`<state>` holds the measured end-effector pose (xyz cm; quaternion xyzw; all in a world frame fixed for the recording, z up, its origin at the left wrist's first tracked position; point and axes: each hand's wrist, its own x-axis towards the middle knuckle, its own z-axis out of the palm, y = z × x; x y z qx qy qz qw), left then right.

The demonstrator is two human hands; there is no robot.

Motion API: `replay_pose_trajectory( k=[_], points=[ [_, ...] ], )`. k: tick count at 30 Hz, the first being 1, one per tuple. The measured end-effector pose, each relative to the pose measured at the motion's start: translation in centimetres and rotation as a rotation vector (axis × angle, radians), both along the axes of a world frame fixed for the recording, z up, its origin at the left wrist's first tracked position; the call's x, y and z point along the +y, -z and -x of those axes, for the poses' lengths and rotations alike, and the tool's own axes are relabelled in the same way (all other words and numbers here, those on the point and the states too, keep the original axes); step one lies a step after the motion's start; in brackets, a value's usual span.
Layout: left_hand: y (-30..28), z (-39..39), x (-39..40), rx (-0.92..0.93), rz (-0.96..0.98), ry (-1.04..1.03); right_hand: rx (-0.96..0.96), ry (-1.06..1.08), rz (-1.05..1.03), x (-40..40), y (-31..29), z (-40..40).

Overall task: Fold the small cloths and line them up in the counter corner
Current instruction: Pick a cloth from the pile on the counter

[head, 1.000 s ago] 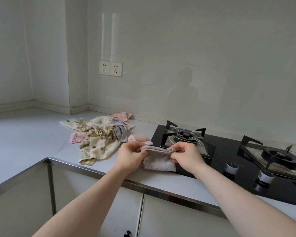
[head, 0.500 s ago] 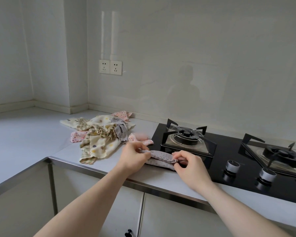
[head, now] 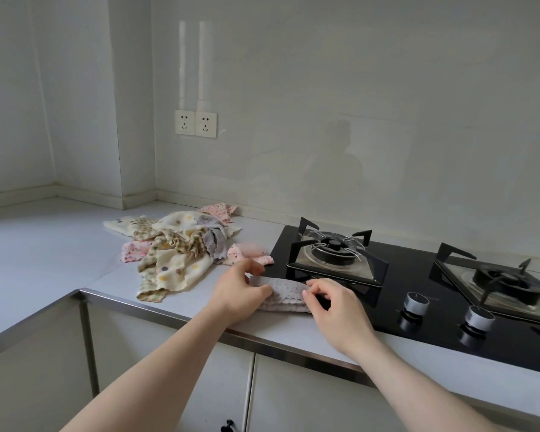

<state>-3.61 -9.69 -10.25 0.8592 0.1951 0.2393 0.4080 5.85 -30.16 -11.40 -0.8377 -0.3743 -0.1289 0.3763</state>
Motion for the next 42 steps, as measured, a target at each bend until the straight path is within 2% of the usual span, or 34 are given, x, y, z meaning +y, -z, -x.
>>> replay_pose_trajectory(
  k=[8, 23, 31, 42],
  points=[
    [-0.3, 0.2, -0.5, 0.071, -0.069, 0.010, 0.035, 0.043, 0.081, 0.0, 0.0, 0.1],
    [-0.3, 0.3, -0.2, -0.135, 0.119, 0.048, 0.093, 0.026, 0.049, -0.6, -0.5, 0.6],
    [0.0, 0.0, -0.1, -0.186, 0.032, -0.010, 0.105, 0.045, 0.030, -0.3, -0.4, 0.2],
    [0.3, 0.1, -0.1, -0.076, -0.081, 0.069, 0.230, -0.017, -0.038, -0.7, -1.2, 0.7]
  ],
)
